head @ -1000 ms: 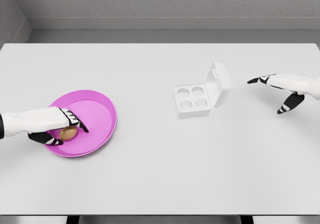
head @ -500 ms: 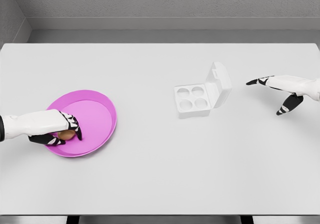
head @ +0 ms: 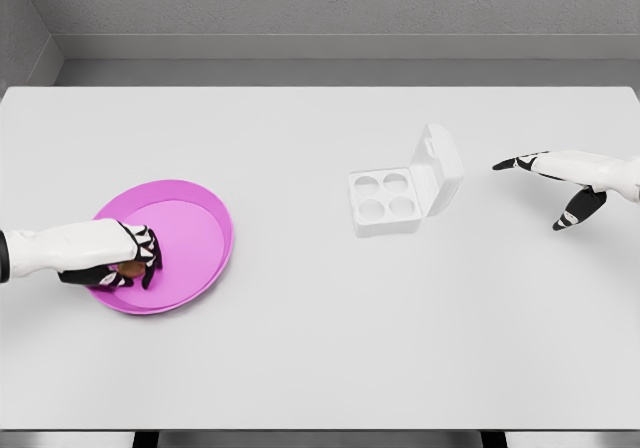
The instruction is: Pack egg into the box and close the box lid
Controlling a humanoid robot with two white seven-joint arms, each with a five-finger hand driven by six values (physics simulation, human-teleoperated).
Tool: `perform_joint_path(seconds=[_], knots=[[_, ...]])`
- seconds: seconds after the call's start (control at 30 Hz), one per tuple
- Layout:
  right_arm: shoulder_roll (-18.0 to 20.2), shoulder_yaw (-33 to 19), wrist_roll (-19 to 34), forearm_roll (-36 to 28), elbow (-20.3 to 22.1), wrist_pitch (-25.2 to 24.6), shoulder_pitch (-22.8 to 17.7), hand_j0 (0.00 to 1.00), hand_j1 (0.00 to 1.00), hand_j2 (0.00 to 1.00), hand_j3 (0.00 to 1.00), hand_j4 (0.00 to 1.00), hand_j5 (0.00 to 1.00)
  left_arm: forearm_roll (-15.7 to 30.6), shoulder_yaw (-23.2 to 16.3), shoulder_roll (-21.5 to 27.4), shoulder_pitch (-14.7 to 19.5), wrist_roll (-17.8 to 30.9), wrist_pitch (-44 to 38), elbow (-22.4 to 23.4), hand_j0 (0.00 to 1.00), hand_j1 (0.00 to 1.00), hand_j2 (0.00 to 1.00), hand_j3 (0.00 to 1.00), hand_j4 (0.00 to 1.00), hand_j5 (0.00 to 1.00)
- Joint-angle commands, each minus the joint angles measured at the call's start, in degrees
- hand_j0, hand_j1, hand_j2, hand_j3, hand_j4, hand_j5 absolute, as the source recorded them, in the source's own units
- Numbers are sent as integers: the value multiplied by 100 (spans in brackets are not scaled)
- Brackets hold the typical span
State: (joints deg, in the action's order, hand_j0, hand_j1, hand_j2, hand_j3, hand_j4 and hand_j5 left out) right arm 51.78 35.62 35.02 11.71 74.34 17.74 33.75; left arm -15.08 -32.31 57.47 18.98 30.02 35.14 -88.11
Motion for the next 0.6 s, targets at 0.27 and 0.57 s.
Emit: perform_joint_path(seconds=[0.27,0.57], knots=[[7,-2,-2,-20,2,-7,0,100,100,100,100,100,100,93,163,-77,35,-5,-14,-242,34,34,34,34,34,34],[25,-2,-2,-20,2,-7,18,100,100,100,100,100,100,85,172,-367,88,-5,-14,-453,35,35,35,35,35,35]])
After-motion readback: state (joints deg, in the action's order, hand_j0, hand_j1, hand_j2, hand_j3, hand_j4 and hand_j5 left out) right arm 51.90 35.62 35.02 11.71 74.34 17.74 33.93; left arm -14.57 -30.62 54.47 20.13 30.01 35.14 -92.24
